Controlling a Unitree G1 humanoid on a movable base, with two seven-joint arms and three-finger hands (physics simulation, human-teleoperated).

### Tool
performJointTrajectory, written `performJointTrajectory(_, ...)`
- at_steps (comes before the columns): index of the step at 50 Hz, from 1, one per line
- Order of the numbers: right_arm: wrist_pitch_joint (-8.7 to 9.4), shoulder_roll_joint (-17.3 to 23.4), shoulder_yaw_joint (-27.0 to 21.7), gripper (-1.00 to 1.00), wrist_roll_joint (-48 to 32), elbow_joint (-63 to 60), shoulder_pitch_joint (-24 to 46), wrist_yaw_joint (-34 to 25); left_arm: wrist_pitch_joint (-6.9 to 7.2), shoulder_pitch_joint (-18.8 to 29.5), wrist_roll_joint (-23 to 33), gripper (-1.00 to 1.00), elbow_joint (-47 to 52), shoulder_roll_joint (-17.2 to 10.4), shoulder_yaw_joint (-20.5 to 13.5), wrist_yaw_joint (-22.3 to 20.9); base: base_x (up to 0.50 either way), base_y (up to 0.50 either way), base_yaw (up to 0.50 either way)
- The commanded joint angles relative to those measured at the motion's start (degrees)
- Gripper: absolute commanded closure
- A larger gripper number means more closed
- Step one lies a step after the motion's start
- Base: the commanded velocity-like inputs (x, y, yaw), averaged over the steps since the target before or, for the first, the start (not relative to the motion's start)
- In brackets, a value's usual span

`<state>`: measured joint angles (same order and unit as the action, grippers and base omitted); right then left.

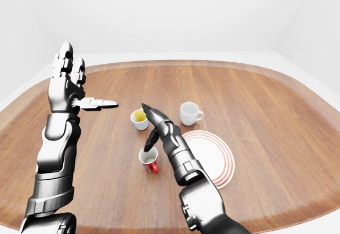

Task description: Pick up the red mug and put it on the plate

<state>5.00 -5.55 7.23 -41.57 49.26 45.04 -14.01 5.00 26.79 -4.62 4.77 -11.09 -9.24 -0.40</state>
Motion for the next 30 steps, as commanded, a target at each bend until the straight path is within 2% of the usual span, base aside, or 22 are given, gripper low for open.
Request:
performJointTrajectory(1, 0.00, -1.36, 0.56, -1.00, -0.99, 3.03, 0.40, 1.07, 0.00, -0.24, -0.06, -1.00, 0.14, 0.02, -0.03, -0.01, 0.00, 0.00, 0.00)
performJointTrajectory(30, 0.00, -4.43, 1.35, -1.00, -2.22, 10.79, 2.15, 3.92, 0.00, -1.12, -0.42, -1.00, -0.48, 0.00, -0.35, -0.26, 0.00, 0.00, 0.00)
